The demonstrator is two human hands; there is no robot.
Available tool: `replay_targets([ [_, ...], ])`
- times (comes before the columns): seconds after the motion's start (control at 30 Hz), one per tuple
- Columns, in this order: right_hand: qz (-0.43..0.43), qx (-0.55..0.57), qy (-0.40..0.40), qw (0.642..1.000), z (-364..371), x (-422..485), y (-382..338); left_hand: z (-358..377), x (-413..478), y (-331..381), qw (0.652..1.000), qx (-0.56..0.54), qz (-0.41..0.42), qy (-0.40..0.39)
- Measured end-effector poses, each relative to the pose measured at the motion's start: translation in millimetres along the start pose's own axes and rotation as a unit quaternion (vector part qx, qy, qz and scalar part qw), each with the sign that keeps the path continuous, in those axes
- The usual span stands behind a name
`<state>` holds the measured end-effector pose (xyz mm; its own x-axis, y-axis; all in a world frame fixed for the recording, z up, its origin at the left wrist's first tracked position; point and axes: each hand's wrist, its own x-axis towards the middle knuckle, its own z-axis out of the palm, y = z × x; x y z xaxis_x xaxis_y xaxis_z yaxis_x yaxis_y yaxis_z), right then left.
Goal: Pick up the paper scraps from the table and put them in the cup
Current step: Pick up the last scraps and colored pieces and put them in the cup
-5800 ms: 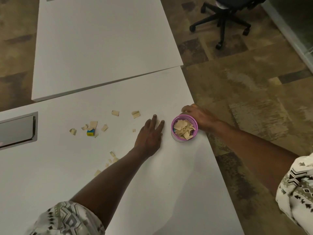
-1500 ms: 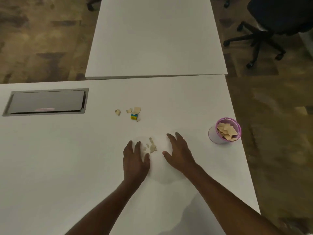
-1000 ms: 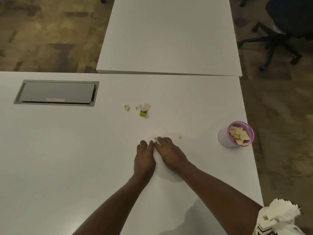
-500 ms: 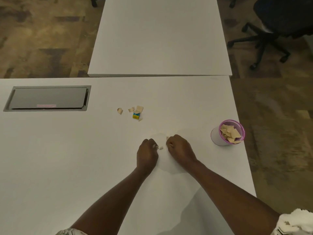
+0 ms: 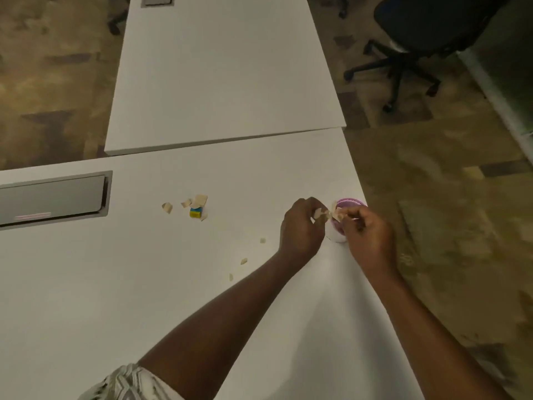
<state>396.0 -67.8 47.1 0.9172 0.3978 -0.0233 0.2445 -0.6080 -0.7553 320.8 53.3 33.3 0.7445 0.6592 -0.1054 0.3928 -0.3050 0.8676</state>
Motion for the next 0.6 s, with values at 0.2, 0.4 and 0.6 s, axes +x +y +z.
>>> replay_targets([
  [0.2, 0.038, -0.041, -0.004, 0.998, -21.7, 18.3, 15.4, 30.4, 13.8, 27.0, 0.993, 0.070, 0.050, -0.084],
  [0.4, 0.019, -0.062, 0.016, 0.998, -26.4, 14.3, 17.4, 24.0, 9.0, 16.1, 0.983, 0.109, 0.097, -0.112],
  [0.6, -0.083, -0.052, 0.037, 0.994, -8.3, -13.4, -7.4, -8.5, -23.1, -19.9, 0.987, 0.125, 0.080, -0.061],
])
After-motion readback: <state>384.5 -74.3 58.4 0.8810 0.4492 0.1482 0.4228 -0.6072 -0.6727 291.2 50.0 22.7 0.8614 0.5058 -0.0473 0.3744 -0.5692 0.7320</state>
